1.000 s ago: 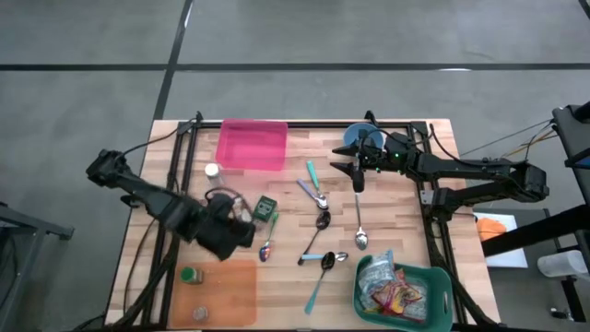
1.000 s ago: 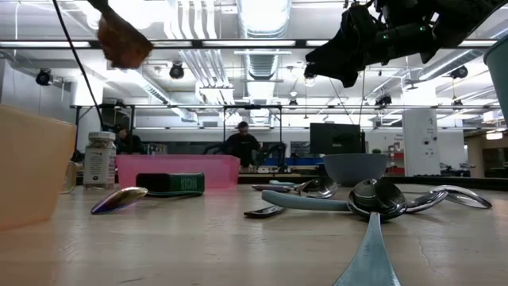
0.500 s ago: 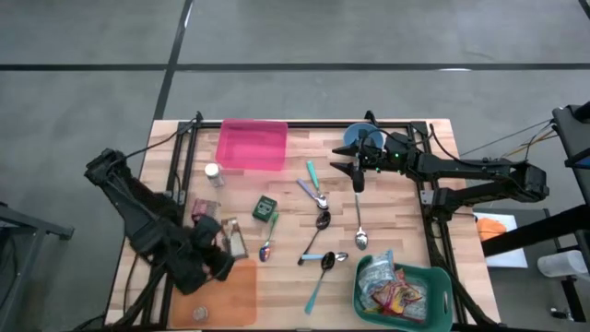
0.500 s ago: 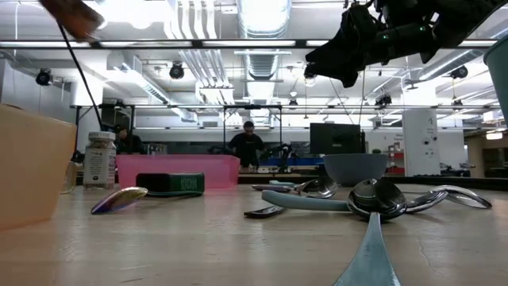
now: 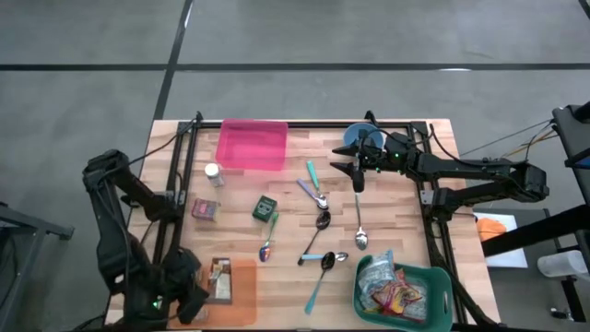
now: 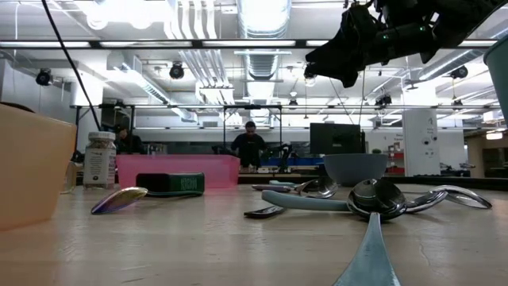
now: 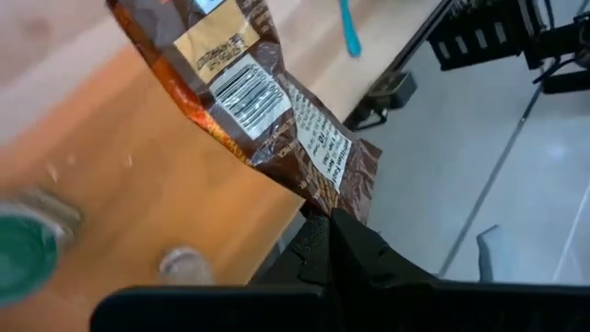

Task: Pick & Place Food Item
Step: Put the orange seasoning pack into the orange bin

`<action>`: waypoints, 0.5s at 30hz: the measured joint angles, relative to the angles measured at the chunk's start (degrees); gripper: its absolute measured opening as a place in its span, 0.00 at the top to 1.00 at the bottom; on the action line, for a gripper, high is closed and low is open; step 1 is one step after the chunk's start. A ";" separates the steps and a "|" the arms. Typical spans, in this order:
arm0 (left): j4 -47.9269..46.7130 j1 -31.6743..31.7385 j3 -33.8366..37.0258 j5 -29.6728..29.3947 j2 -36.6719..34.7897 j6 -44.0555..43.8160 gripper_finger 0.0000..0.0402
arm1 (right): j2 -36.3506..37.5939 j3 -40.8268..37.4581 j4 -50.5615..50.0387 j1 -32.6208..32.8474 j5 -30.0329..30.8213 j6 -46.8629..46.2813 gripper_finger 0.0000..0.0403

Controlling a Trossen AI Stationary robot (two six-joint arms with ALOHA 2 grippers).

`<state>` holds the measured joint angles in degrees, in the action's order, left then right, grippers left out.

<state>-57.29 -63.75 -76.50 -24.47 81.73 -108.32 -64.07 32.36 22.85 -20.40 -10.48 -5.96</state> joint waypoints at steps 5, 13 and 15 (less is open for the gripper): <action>6.35 -3.87 3.34 0.01 0.02 -6.15 1.00 | 0.00 0.00 0.01 0.02 0.00 0.00 0.48; 11.50 -8.20 6.87 0.26 0.02 -16.92 1.00 | 0.00 0.00 0.00 0.02 0.00 0.00 0.48; 12.87 -9.29 7.99 0.34 0.02 -20.58 1.00 | 0.00 0.00 0.00 0.01 0.00 0.00 0.48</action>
<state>-44.43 -73.05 -68.51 -24.13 81.76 -128.90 -64.07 32.36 22.85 -20.39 -10.48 -5.96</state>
